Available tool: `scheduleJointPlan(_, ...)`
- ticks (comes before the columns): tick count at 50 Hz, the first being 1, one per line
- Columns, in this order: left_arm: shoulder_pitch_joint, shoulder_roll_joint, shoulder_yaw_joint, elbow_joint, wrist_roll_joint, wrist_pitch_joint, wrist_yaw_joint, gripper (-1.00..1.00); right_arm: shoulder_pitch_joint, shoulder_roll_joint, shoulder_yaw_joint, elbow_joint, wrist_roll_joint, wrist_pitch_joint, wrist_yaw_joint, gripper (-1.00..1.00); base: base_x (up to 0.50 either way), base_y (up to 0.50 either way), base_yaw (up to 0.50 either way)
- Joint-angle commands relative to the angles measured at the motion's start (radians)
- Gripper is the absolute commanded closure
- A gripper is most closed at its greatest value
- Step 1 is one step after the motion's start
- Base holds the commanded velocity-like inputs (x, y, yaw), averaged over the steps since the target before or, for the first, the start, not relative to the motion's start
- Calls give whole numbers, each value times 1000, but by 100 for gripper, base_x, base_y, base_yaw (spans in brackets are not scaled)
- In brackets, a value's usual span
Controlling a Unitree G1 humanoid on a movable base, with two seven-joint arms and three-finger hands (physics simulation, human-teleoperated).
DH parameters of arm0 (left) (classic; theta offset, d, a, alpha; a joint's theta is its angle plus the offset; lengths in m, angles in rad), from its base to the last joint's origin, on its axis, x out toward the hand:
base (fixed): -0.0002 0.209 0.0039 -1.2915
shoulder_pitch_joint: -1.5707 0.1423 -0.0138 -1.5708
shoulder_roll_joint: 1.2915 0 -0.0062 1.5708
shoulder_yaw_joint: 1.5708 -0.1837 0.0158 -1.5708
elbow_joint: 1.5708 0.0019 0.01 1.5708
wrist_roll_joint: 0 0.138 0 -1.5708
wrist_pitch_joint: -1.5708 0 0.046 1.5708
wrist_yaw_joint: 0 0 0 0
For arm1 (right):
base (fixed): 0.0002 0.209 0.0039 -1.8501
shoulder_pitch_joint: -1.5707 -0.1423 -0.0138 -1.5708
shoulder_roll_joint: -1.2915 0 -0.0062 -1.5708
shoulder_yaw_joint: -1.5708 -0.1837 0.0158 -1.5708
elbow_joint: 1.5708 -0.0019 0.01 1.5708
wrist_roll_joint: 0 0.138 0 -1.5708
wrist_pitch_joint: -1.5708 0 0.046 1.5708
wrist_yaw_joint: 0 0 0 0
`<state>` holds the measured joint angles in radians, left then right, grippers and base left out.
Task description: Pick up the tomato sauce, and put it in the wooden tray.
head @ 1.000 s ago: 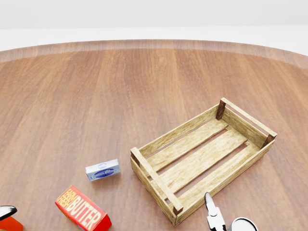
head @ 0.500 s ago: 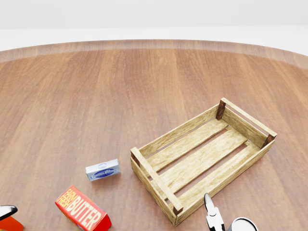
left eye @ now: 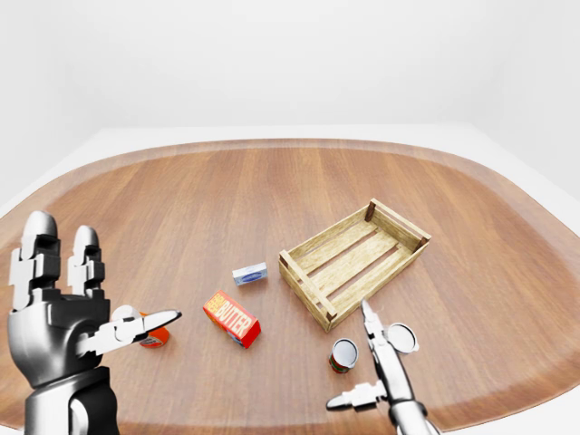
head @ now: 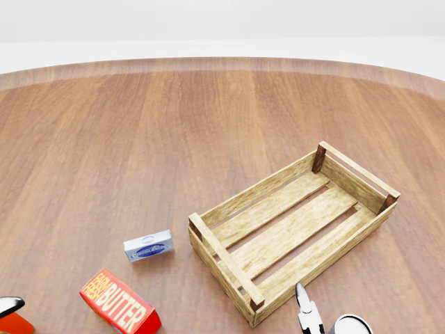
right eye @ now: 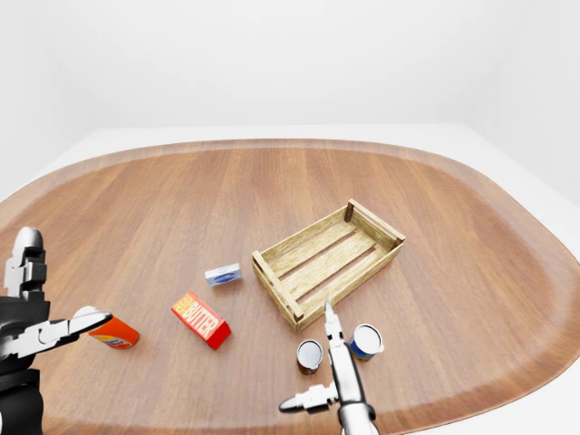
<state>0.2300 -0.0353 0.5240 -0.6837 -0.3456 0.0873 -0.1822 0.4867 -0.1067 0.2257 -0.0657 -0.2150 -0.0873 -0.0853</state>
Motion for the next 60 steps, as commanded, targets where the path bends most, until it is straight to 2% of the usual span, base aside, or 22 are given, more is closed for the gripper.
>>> scheduleJointPlan(1,0,1,1,-1,-1,0,0,-95,-19,12,-14,39,-6,0,5,-100,0,0,0)
scheduleJointPlan(60,2,-3,-11,-3,9,0,0,-95,-91,51,-59,199,-28,0,21,-100,0,0,0)
